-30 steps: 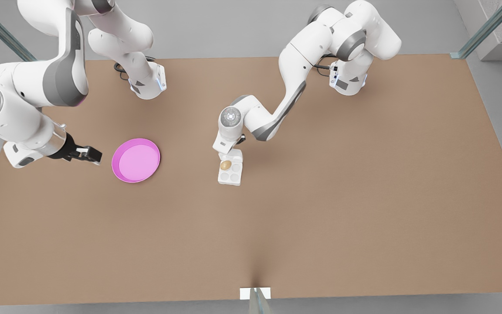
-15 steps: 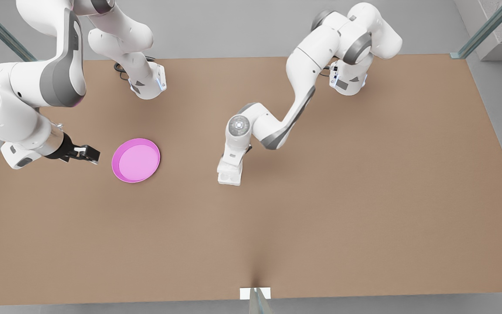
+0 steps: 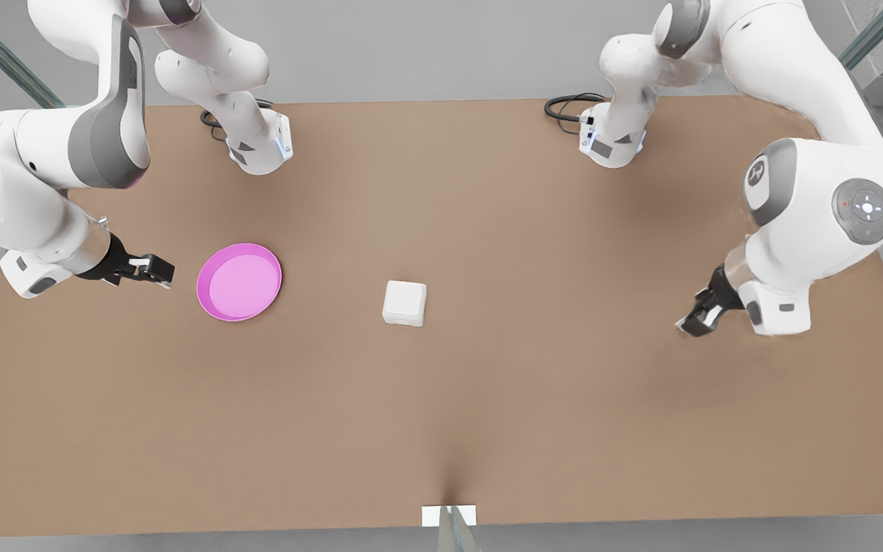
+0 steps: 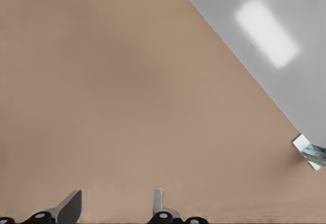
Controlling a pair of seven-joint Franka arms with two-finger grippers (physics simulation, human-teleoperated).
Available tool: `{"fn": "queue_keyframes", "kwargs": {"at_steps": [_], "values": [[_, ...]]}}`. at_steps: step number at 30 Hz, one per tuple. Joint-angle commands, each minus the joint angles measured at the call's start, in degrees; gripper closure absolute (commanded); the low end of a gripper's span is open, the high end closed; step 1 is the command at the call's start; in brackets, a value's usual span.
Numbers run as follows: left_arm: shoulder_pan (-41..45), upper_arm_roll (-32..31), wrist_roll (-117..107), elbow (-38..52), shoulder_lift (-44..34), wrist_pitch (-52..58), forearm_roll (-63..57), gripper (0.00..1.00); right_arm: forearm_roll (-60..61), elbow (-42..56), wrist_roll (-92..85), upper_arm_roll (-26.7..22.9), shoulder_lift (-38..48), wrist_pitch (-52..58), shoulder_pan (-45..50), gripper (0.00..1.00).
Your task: Pack egg into the box and close the box lid
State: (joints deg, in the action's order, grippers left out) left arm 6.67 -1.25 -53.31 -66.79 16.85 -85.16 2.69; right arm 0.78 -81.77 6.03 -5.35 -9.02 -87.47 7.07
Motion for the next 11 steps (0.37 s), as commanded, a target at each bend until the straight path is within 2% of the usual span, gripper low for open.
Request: {"fn": "queue_keyframes", "kwargs": {"at_steps": [1, 4, 11], "values": [[0.09, -0.07, 63.85, -4.31, -7.80, 13.61, -1.37, 0.00, -0.34, 0.03, -1.11, -0.10, 0.14, 0.02, -0.04, 0.00], [1.06, -0.07, 65.52, -13.63, -11.84, 5.88, -1.54, 0.00, -0.52, 0.03, -1.29, -0.10, 0.14, 0.02, -0.04, 0.00], [0.97, -0.25, 68.69, -14.95, -11.32, 4.56, -1.37, 0.00, -0.43, 1.08, -1.29, -0.10, 0.14, 0.02, -1.70, 0.00]]}}
